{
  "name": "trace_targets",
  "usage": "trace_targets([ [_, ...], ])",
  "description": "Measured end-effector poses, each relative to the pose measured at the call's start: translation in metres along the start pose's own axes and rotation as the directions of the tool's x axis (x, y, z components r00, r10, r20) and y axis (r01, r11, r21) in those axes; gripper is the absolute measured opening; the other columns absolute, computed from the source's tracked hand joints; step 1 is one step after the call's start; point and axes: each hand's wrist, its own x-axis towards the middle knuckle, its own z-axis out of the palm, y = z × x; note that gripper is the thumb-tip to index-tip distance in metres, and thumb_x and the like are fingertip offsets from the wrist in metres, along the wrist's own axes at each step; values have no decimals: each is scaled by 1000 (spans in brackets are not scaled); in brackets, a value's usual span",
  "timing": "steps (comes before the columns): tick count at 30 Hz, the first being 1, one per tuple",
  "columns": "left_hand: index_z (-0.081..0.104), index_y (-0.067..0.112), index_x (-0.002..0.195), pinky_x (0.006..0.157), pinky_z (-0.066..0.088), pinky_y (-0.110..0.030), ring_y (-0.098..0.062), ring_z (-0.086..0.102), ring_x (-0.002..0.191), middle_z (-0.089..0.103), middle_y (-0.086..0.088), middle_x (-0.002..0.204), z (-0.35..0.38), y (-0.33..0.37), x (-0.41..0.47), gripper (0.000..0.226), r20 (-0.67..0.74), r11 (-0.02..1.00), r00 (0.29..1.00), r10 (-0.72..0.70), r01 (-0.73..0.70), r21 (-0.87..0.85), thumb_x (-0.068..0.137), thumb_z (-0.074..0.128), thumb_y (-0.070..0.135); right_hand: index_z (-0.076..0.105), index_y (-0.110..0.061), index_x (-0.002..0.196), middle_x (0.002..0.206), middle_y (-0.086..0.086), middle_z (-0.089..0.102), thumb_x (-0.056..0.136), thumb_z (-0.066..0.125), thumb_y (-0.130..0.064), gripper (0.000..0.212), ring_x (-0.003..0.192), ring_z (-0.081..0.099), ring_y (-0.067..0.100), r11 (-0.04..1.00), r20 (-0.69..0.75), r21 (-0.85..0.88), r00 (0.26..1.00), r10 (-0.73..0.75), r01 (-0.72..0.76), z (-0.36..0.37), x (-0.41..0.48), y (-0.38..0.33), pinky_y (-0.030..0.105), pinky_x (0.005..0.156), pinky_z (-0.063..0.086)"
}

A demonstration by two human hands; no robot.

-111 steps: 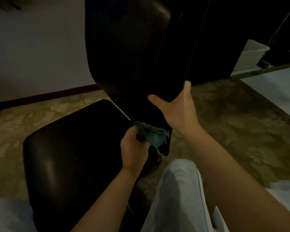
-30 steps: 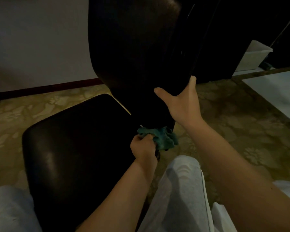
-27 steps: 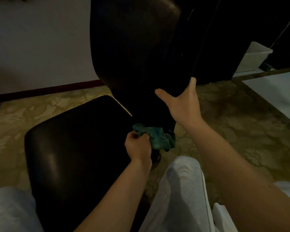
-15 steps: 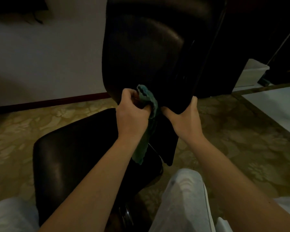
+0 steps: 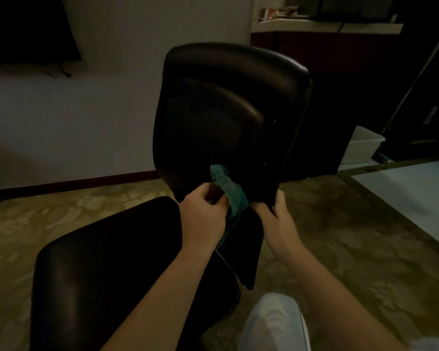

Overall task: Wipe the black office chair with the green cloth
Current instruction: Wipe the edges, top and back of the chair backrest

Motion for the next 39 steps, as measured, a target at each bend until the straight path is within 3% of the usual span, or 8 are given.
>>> trace_targets([
  [3,73,18,87,63,48,-12,0,66,76,71,10,80,11,20,4,1,-8,990,990,141,-141,6,86,74,18,52,-28,119,107,-1,64,101,42,-21,22,96,63,13,998,23,62,999,27,-28,-5,-2,-3,20,69,47],
  [6,73,17,93,71,49,-12,-2,64,82,68,9,87,23,37,13,12,-20,948,952,305,-301,104,84,77,23,55,-34,116,100,-13,67,104,33,-25,26,90,65,4,994,66,102,997,34,-41,-10,-1,-11,16,68,49],
  [12,65,16,90,71,56,-35,-11,61,80,65,6,86,35,50,22,17,10,832,865,502,-487,266,83,76,27,63,-30,102,93,-10,66,104,29,-35,34,88,62,13,973,89,212,993,75,-92,-22,7,-33,25,71,48],
  [16,64,17,91,70,56,-33,-9,62,79,65,8,87,35,43,22,19,-6,832,868,496,-473,288,83,76,29,66,-30,93,75,-19,70,103,32,-31,35,83,64,10,974,52,206,995,86,-95,-18,12,-30,27,73,48],
  [21,60,15,83,64,54,-36,-14,58,74,60,5,82,37,29,5,20,17,804,865,502,-474,358,80,79,21,70,-36,80,73,-19,70,103,36,-33,41,83,64,11,969,-11,242,998,60,-55,-17,14,-20,30,75,48],
  [28,54,19,74,56,43,-17,-6,52,64,56,9,72,36,50,20,24,30,819,875,484,-465,336,81,77,23,66,-28,98,80,-17,70,104,33,-31,33,77,66,-1,972,66,233,998,22,-37,-18,13,-20,16,64,49],
  [32,57,18,77,58,46,-18,-7,55,66,59,8,75,37,46,16,22,13,838,888,459,-438,326,81,78,24,65,-30,99,79,-21,70,104,33,-31,32,77,66,-2,973,70,227,998,12,-27,-18,12,-20,18,66,49],
  [39,54,16,77,52,47,-31,-17,57,66,58,2,75,37,13,-3,26,82,723,852,517,-486,492,75,80,19,67,-31,97,91,-12,72,104,36,-29,32,92,66,10,980,9,196,1000,16,-17,-13,13,-16,34,85,50],
])
